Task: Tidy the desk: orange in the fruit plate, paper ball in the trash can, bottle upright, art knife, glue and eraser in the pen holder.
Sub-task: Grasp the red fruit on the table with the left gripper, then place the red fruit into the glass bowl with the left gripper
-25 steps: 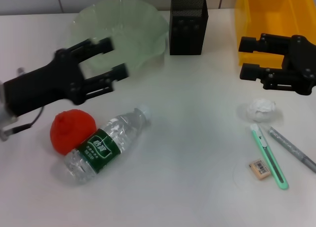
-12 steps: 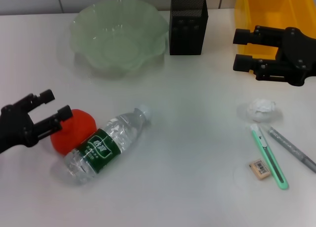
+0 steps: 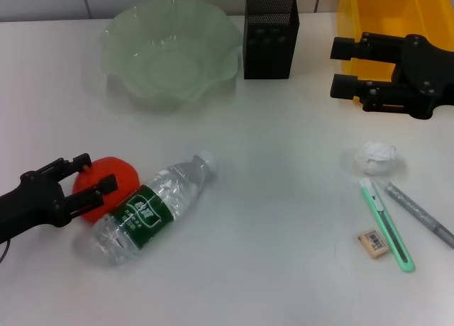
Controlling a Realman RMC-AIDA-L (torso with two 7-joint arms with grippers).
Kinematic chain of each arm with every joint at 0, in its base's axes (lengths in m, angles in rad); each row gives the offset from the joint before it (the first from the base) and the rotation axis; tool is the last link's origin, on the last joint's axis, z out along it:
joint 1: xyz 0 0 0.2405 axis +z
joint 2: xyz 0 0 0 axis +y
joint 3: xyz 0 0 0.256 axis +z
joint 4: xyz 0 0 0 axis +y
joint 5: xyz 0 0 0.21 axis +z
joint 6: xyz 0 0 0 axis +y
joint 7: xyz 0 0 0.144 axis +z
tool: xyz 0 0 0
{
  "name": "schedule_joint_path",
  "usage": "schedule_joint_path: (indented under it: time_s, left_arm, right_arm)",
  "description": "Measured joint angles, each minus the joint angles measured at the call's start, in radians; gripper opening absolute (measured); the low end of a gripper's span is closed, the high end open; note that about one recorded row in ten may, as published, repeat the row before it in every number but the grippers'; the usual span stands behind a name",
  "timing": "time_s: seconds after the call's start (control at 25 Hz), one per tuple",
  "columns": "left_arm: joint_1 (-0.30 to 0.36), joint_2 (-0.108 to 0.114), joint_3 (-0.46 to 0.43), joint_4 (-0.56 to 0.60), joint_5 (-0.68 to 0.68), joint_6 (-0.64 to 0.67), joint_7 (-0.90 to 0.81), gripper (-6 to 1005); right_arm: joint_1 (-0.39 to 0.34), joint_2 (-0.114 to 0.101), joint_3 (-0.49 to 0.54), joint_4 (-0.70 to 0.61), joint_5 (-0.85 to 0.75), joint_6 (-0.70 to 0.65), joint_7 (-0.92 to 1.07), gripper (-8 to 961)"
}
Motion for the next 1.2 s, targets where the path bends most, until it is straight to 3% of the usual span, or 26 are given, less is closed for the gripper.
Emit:
schedule_joint_path:
  time_s: [0.84, 1.12, 1.2]
  left_arm:
    - [-0.008, -0.022, 0.0, 0.012, 0.011, -0.091, 0.009, 677]
    - [-0.015, -0.025, -0.063, 0.061, 0.004, -0.047, -0.006, 411]
    - [-0.025, -0.031, -0.134, 0.117, 0.005, -0.024, -0.028, 344]
  right_arm:
    - [-0.005, -0.005, 0.0, 0.0, -0.004, 0.018, -0.005, 717]
    - [-0.025, -0.005, 0.0, 0.0, 0.003, 0.018, -0.006, 717]
    - [-0.033, -0.004, 0.0, 0.0, 0.003, 0.017, -0.006, 716]
